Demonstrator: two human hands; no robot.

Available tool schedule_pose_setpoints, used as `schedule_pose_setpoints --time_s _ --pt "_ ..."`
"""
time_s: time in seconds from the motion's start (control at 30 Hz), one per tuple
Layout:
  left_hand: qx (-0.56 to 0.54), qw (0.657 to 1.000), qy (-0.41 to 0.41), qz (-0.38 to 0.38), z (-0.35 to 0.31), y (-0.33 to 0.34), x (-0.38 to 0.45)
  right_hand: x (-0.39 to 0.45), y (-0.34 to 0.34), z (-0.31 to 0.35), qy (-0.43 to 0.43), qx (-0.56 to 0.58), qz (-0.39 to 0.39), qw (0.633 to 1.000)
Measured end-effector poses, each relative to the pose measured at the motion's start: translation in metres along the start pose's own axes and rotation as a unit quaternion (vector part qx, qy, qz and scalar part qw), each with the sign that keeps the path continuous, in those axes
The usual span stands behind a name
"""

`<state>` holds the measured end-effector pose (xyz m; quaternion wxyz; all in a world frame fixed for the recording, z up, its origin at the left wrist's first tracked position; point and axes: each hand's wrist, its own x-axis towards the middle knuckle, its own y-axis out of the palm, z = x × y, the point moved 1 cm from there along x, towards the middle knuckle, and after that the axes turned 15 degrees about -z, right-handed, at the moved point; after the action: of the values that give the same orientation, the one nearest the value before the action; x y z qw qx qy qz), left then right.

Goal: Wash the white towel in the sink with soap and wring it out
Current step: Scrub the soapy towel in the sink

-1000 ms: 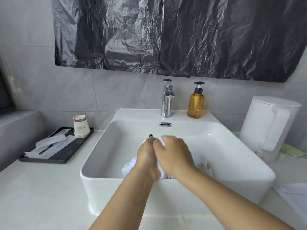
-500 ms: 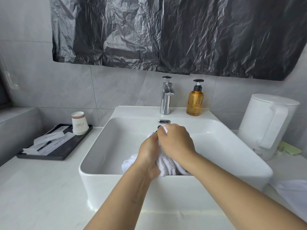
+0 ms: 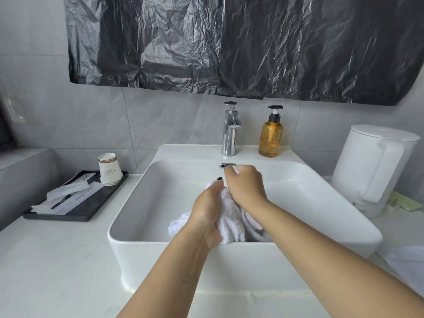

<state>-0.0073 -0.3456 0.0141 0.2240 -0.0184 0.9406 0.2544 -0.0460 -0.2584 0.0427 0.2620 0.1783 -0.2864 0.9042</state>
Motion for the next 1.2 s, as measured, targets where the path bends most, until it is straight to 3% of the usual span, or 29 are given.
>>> schedule_pose_setpoints --time_s 0.07,0.27,0.53,0.7,0.97,1.2 --pt "-0.007 0.999 0.000 -0.038 -0.002 0.000 0.000 -0.013 0.001 0.003 -0.023 -0.011 0.018 1.000" --pt "-0.030 0.998 -0.001 -0.047 -0.006 -0.004 -0.003 -0.060 -0.021 0.012 -0.155 -0.035 0.040 0.986" --pt "0.014 1.000 -0.008 -0.024 -0.002 0.001 -0.009 -0.009 -0.008 0.001 -0.009 0.007 -0.011 1.000" --pt "0.028 0.995 -0.002 -0.097 -0.006 -0.006 -0.004 -0.055 -0.014 0.010 -0.094 -0.039 0.023 0.995" --pt "0.003 0.997 -0.007 -0.081 -0.004 -0.003 -0.004 -0.063 -0.022 0.012 -0.158 -0.048 0.026 0.986" --pt "0.013 1.000 -0.004 -0.010 -0.003 0.003 -0.016 -0.022 -0.008 0.010 -0.100 -0.032 -0.005 0.994"
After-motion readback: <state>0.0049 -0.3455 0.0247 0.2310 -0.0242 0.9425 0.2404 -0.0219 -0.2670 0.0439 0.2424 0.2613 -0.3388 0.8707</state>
